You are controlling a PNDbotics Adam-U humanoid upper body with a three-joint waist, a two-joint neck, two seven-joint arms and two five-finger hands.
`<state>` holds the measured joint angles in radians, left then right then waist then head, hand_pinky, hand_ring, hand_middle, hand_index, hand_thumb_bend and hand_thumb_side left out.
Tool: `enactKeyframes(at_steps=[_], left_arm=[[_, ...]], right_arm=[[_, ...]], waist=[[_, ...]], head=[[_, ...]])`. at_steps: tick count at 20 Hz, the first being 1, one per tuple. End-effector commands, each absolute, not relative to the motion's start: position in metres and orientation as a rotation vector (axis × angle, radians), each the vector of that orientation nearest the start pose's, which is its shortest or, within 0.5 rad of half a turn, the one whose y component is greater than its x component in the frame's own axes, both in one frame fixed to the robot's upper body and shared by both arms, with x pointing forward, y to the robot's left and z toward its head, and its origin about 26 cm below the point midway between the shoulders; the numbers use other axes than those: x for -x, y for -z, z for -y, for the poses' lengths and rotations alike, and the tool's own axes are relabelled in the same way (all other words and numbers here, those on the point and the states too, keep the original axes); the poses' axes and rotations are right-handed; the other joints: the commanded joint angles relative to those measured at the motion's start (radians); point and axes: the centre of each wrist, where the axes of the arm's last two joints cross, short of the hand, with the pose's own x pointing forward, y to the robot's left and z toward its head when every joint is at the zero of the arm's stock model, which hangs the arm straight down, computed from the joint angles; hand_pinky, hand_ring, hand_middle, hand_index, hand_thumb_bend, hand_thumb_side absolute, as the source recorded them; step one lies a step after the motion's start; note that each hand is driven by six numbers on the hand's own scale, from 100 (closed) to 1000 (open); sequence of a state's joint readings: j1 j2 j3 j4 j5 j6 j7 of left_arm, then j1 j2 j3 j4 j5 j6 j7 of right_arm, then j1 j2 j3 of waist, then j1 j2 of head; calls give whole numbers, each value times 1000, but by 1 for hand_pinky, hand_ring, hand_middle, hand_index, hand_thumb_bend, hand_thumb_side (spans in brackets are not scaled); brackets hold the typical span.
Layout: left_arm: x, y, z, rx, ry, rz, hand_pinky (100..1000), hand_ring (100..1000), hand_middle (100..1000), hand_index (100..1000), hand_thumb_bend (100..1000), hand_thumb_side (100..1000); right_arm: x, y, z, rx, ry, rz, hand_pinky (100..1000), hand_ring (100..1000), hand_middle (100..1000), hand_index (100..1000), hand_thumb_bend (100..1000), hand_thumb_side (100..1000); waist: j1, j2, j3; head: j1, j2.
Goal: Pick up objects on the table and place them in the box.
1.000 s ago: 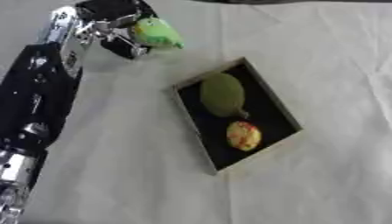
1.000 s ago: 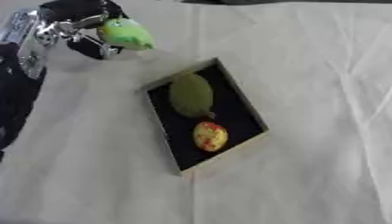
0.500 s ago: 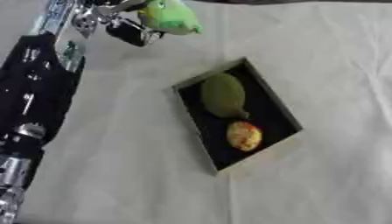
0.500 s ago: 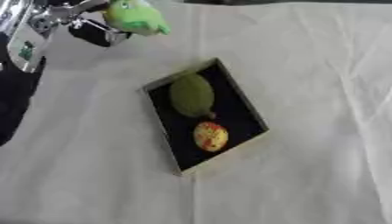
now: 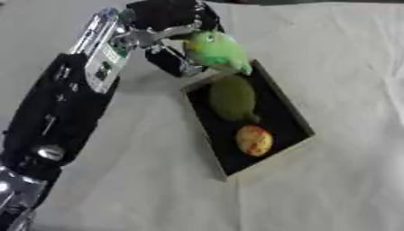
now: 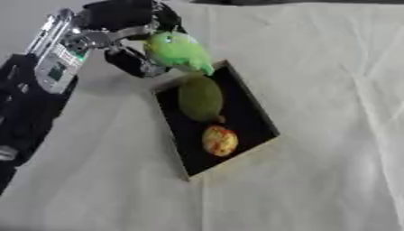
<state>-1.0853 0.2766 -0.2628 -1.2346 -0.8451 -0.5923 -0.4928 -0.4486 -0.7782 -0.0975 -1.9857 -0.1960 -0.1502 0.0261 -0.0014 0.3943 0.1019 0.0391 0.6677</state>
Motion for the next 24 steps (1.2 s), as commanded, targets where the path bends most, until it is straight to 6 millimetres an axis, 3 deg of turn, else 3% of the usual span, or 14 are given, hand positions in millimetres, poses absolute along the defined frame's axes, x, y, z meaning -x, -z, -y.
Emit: enactKeyframes(at_steps=[1,9,17,18,19,20,24], left_arm=[[-440,-294,-128,753,-2290,-2173,685,592,544,710,100,244],[-428,-291,-118,693,-2253,-2155,684,592,544,710,100,240],[-407,-309,-113,733,-2085,-2174,682,600,553,726,100,166],[-403,-315,-111,752,-2031,-2185,679,601,554,727,142,187],[-400,-319,-109,768,-1981,-2193,678,603,554,727,238,123],[-396,-323,-106,778,-1934,-2197,678,604,555,728,271,116],[-391,-323,-93,759,-1879,-2173,680,606,559,730,245,134]], right_arm=[[-288,-317,323,369,-742,2536,906,895,612,748,100,470],[-288,-316,323,367,-738,2530,907,895,611,747,100,470],[-288,-315,324,365,-734,2522,908,896,610,747,100,470],[-288,-314,324,365,-733,2521,908,896,610,747,100,470],[-288,-314,324,365,-732,2520,908,896,610,747,100,470],[-288,-314,324,365,-731,2519,908,896,611,747,100,470],[-289,-313,324,361,-730,2509,909,897,610,746,100,470]], waist=[[-2,-27,-1],[-2,-25,-2],[1,-28,-2],[2,-30,-1],[3,-31,0],[5,-33,1],[14,-40,8]], head=[[2,-5],[0,-4],[0,-3],[-1,-2],[-2,-1],[-3,0],[-4,5]])
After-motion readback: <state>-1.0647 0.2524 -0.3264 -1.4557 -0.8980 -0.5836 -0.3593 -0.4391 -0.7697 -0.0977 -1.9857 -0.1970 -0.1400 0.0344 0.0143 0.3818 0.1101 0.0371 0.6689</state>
